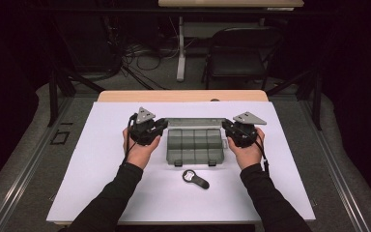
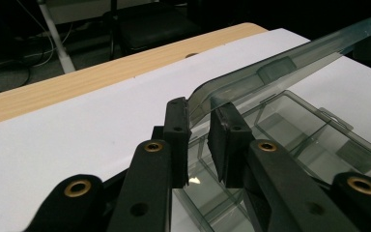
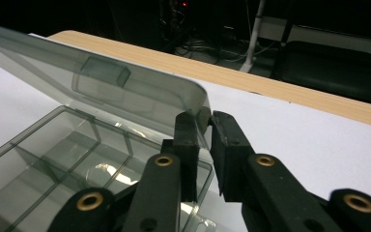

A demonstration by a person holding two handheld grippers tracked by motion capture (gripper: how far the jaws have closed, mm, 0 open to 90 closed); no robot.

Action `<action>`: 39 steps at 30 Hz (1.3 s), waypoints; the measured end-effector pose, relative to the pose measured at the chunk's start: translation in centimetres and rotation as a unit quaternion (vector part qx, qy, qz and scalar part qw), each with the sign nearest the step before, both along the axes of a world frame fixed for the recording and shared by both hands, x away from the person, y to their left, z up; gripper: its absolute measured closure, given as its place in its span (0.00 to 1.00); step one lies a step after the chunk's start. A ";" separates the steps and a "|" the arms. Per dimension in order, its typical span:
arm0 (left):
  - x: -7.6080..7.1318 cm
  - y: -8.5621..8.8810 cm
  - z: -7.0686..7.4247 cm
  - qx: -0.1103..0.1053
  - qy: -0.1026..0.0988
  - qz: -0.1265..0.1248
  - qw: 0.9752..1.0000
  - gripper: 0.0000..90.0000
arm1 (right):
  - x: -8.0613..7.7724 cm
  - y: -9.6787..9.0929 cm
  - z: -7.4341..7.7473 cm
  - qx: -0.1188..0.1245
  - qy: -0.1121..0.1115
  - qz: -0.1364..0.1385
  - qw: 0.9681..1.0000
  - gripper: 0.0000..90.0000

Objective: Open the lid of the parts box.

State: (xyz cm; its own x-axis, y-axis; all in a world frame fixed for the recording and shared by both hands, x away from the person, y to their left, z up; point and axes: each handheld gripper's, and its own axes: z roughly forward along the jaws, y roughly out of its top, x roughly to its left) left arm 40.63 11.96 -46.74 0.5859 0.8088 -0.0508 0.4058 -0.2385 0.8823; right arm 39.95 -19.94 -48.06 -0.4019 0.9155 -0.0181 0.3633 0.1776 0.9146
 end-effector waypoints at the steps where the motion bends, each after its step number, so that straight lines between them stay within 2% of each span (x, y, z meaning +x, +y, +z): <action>1: 0.1 0.0 0.1 -0.001 0.001 0.003 1.000 0.87 | 0.0 0.0 0.0 0.000 0.000 0.000 1.000 0.92; 8: 1.2 -0.5 0.6 -0.006 0.012 0.035 0.999 0.92 | 1.4 0.4 0.9 0.000 0.014 -0.025 1.000 0.95; 12: 1.8 -0.8 0.8 -0.002 0.013 0.046 0.999 0.94 | 1.9 0.4 1.0 0.003 0.015 -0.025 1.000 0.96; 21: 3.3 -1.2 1.1 -0.016 0.031 0.075 0.997 0.95 | 3.1 0.6 1.2 -0.005 0.019 -0.030 0.999 0.96; 29: 4.4 -1.7 1.3 -0.012 0.035 0.091 0.995 0.96 | 4.3 0.6 1.3 -0.002 0.023 -0.035 0.999 0.97; 39: 5.8 -1.9 1.3 -0.006 0.041 0.099 0.994 0.97 | 5.8 0.6 1.3 0.003 0.031 -0.037 0.999 0.97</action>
